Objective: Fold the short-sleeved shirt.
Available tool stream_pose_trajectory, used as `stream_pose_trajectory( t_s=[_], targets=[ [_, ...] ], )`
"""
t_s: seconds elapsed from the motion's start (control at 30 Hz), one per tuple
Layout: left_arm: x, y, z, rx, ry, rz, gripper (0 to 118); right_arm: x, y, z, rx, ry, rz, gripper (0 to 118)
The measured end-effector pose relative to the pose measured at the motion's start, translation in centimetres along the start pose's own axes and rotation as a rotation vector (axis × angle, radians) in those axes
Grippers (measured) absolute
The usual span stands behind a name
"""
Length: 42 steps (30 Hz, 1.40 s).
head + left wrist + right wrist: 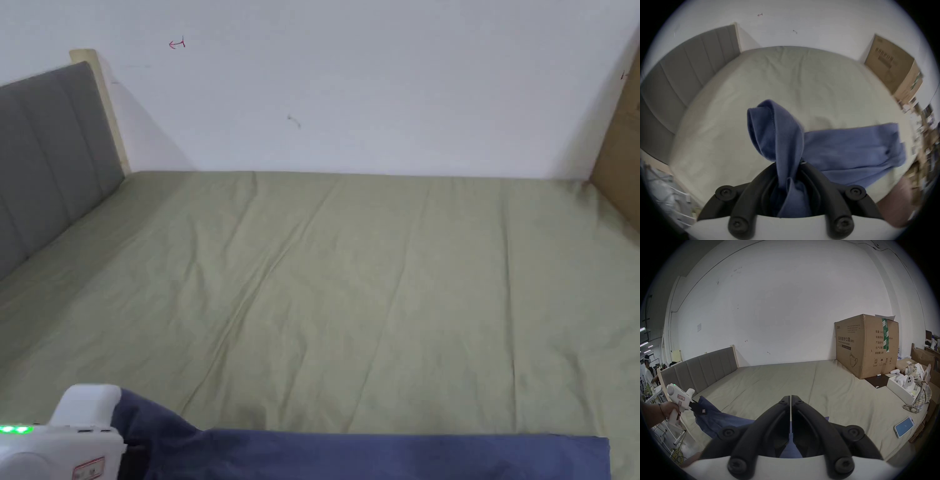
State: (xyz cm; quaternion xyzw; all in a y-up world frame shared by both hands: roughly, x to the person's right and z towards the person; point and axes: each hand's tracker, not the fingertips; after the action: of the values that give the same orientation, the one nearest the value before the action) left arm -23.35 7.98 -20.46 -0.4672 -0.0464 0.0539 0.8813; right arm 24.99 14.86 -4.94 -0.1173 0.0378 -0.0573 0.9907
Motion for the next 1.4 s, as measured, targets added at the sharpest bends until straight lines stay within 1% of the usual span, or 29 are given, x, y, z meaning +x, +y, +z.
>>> stream_pose_trajectory(
  t_s=[0.1,0.17,0.2,0.23,0.27,0.3,0.33,0.4,0.47,0.5,0.53,0.6,0.63,0.67,0.7,0.73,0.77,0.83,0.9,1.0,1.07,1.1,1.17,1.2,1.27,1.33,1.37,1.4],
  targets=[
    [5.2,1.1,-0.7,-0.011,-0.216,0.025,8,0.4,0.1,0.3,-0.006,0.001,-0.013,1],
    [9.0,1.5,-2.4,-0.048,-0.358,0.024,9,0.6,0.1,0.6,-0.012,-0.005,-0.025,1],
    [11.2,1.4,-3.5,-0.059,-0.436,0.05,16,0.9,0.2,0.7,-0.017,-0.009,-0.031,1],
    [12.8,1.2,-4.6,-0.07,-0.499,0.08,44,1.1,0.3,0.8,-0.019,-0.01,-0.037,1],
    [14.2,1.1,-6.2,-0.099,-0.557,0.11,77,1.4,0.2,1.1,-0.02,-0.008,-0.047,1],
    [15.4,1.0,-7.7,-0.136,-0.591,0.138,106,1.6,0.2,1.3,-0.019,-0.011,-0.054,1],
    [16.3,0.8,-9.1,-0.178,-0.576,0.152,118,1.8,0.2,1.4,-0.021,-0.018,-0.058,1],
    [17.3,-0.1,-10.6,-0.23,-0.563,0.153,118,2.1,0.2,1.7,-0.03,-0.029,-0.065,1],
    [17.3,-0.2,-10.7,-0.207,-0.501,0.154,111,2.4,0.1,1.9,-0.033,-0.029,-0.075,1],
    [17.0,-0.2,-10.0,-0.178,-0.471,0.147,111,2.6,0.0,2.1,-0.031,-0.025,-0.082,1],
    [16.3,-0.3,-9.1,-0.13,-0.472,0.147,111,2.8,-0.2,2.1,-0.025,-0.017,-0.09,1],
    [14.8,-0.8,-6.5,0.028,-0.452,0.1,109,3.1,-0.4,2.0,-0.026,-0.011,-0.097,1],
    [14.3,-0.8,-4.7,0.098,-0.422,0.052,99,3.1,-0.4,1.9,-0.028,-0.016,-0.096,1],
    [14.0,-1.3,-3.5,0.165,-0.368,-0.008,81,3.1,-0.5,1.9,-0.028,-0.02,-0.095,1],
    [14.2,-1.7,-2.8,0.19,-0.286,-0.08,53,3.2,-0.6,1.9,-0.027,-0.02,-0.099,1],
    [14.5,-2.1,-2.6,0.188,-0.226,-0.133,14,3.3,-0.7,1.8,-0.028,-0.019,-0.106,1],
    [15.1,-2.1,-2.3,0.174,-0.165,-0.184,3,3.4,-0.8,1.8,-0.031,-0.018,-0.113,1],
    [15.6,-2.7,-3.2,0.132,-0.148,-0.228,3,3.4,-1.0,1.7,-0.04,-0.017,-0.124,1],
    [16.5,-3.0,-5.0,0.073,-0.173,-0.223,3,3.4,-1.2,1.7,-0.049,-0.011,-0.13,1],
    [18.2,-3.7,-7.8,-0.037,-0.299,-0.176,3,3.4,-1.4,1.7,-0.061,-0.013,-0.121,1],
    [20.1,-4.4,-9.4,-0.11,-0.347,-0.192,4,3.4,-1.5,1.8,-0.065,-0.015,-0.116,1],
    [21.5,-5.1,-9.7,-0.108,-0.321,-0.243,4,3.5,-1.5,1.8,-0.067,-0.017,-0.115,1],
    [24.1,-6.0,-8.9,-0.021,-0.226,-0.394,3,3.6,-1.5,1.9,-0.068,-0.019,-0.116,1],
    [24.8,-6.3,-8.5,0.001,-0.222,-0.442,3,3.6,-1.5,1.9,-0.069,-0.019,-0.118,1],
    [25.2,-6.7,-7.6,0.008,-0.29,-0.472,3,3.7,-1.5,1.9,-0.069,-0.023,-0.117,1],
    [25.0,-6.8,-6.6,0.008,-0.37,-0.456,3,3.6,-1.5,1.8,-0.075,-0.022,-0.116,1],
    [24.6,-6.7,-6.2,0.001,-0.447,-0.444,3,3.6,-1.5,1.8,-0.078,-0.021,-0.116,1],
    [23.8,-6.4,-5.8,-0.027,-0.593,-0.421,4,3.4,-1.5,1.7,-0.08,-0.021,-0.116,1]
  ],
)
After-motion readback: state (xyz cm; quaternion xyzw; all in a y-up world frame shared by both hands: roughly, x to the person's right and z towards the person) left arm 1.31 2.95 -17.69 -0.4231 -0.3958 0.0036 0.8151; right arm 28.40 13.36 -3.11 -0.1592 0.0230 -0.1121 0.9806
